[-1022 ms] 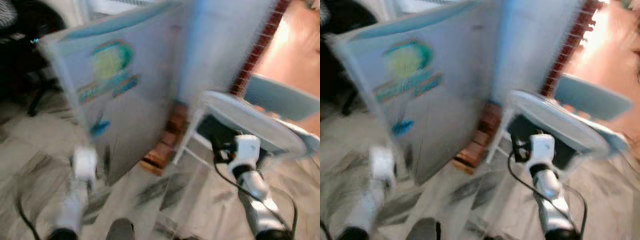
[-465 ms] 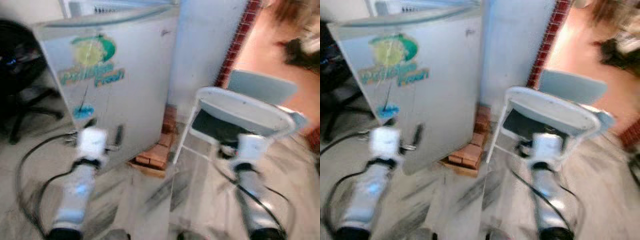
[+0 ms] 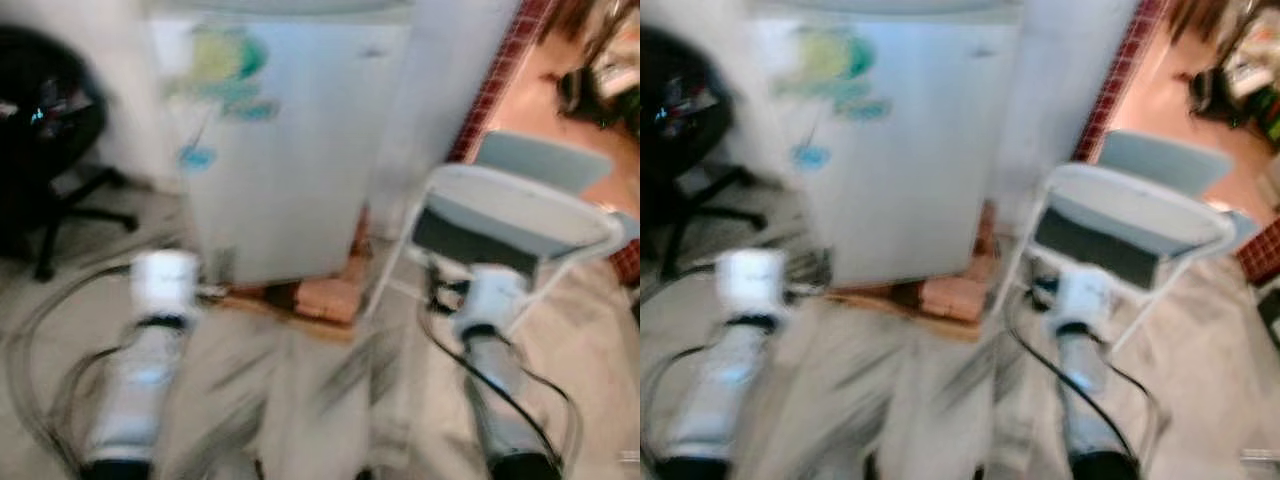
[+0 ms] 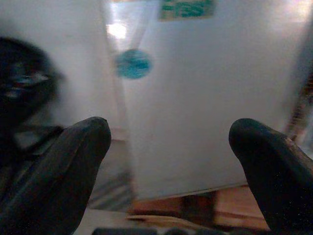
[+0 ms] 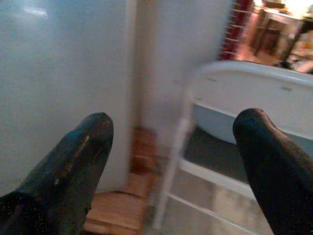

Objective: Restocking fridge

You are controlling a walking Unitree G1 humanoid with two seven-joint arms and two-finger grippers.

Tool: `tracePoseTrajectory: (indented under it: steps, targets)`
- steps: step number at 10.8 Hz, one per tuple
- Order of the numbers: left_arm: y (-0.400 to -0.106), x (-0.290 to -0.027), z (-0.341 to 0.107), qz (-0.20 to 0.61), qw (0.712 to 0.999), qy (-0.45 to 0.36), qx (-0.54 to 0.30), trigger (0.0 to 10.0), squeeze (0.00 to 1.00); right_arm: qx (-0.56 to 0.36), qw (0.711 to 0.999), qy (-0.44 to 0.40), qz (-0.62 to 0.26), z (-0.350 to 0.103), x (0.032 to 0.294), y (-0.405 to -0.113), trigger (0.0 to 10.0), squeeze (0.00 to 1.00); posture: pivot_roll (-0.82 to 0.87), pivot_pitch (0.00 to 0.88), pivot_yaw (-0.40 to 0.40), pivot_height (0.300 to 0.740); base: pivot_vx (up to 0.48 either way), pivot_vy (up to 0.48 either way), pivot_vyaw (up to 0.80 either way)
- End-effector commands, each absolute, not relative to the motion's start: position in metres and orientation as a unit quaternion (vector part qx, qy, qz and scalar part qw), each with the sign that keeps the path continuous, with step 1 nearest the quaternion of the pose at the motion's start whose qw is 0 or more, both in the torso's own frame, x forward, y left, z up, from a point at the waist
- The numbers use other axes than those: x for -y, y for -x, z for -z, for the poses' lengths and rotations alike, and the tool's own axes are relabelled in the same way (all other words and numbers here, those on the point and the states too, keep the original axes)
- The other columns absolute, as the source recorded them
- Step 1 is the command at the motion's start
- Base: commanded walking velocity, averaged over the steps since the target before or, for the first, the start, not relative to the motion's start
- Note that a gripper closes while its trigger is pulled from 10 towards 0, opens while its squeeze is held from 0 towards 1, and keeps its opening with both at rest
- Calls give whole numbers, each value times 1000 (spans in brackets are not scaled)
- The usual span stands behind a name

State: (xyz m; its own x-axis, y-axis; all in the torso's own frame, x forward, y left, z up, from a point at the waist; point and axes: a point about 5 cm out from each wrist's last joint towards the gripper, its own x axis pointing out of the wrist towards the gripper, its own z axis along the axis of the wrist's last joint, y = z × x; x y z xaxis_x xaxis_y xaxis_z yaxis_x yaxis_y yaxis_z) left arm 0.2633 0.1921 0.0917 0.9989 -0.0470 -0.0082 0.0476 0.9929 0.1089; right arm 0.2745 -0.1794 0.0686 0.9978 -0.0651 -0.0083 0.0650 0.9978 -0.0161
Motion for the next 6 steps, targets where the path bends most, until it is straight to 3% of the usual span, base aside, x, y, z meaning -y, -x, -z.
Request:
tracePoseTrajectory:
  steps: [1, 6]
  targets:
    - [-266, -180, -96, 49, 998, -40, 6, 10000, 0, -7, 998, 18, 56, -69, 195, -272, 10000, 0, 106, 60, -41, 740, 0, 480, -694]
    - [-272, -186, -94, 48, 998, -36, -1, 10000, 0, -7, 998, 18, 58, -68, 197, -270, 10000, 0, 99, 61, -35, 740, 0, 480, -800]
